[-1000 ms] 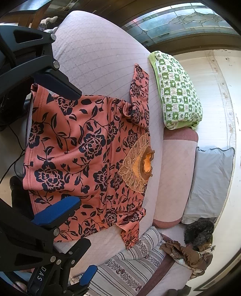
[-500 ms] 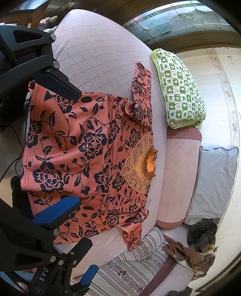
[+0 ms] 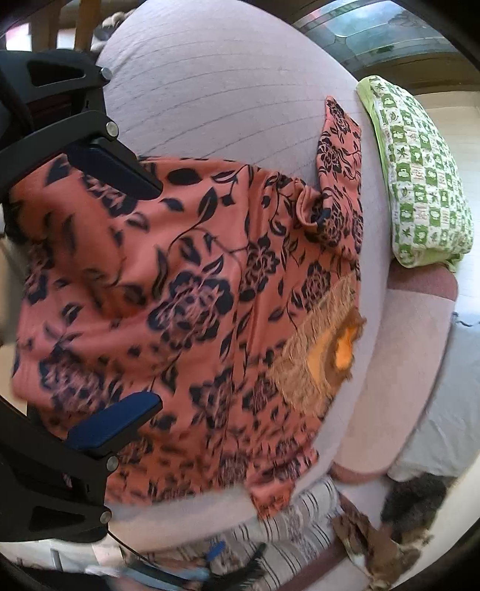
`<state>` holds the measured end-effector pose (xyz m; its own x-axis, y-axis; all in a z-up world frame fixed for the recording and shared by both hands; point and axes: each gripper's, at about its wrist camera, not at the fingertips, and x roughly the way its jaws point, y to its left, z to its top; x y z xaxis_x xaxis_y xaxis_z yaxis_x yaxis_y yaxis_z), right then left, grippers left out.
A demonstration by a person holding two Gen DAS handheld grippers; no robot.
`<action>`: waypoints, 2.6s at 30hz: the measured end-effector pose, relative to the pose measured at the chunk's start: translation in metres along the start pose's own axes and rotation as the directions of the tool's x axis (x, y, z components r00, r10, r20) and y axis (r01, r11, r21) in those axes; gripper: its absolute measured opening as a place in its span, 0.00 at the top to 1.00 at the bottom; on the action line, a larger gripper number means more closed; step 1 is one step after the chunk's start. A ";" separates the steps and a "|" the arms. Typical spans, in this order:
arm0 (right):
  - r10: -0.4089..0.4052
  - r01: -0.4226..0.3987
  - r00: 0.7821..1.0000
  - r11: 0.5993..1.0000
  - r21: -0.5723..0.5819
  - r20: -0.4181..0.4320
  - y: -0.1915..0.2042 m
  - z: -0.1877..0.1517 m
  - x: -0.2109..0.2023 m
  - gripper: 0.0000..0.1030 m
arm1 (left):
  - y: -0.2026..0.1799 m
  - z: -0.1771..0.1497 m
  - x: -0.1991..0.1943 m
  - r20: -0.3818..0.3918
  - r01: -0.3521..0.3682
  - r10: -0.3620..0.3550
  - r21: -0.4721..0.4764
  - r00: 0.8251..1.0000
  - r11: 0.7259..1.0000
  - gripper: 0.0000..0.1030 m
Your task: Fold small clothes
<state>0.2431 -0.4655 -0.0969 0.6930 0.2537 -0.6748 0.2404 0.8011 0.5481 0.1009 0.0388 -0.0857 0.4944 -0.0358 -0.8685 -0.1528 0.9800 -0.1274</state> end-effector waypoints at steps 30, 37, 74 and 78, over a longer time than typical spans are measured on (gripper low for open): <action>-0.080 0.142 0.968 0.957 -0.251 0.240 0.083 0.178 0.071 0.90 | 0.028 0.043 0.117 0.008 -0.101 0.101 0.006 0.995 0.995 0.00; 0.229 -0.145 0.965 0.870 -0.471 0.126 0.256 0.075 0.037 0.90 | 0.052 0.042 0.070 0.090 -0.010 0.018 -0.092 0.996 0.996 0.00; 0.051 -0.103 0.976 0.964 -0.244 -0.212 0.058 0.046 0.184 0.19 | -0.010 0.201 0.152 0.103 0.114 -0.126 0.113 0.987 0.987 0.93; 0.123 -0.159 0.946 0.983 -0.095 -0.300 0.050 0.071 0.232 0.19 | -0.020 0.191 0.144 0.192 0.034 -0.064 0.159 0.979 0.987 0.93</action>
<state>0.4646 -0.4049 -0.1905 0.4812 0.5016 -0.7189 0.0615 0.7988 0.5985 0.3391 0.0518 -0.1169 0.6585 -0.0605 -0.7502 0.0020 0.9969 -0.0787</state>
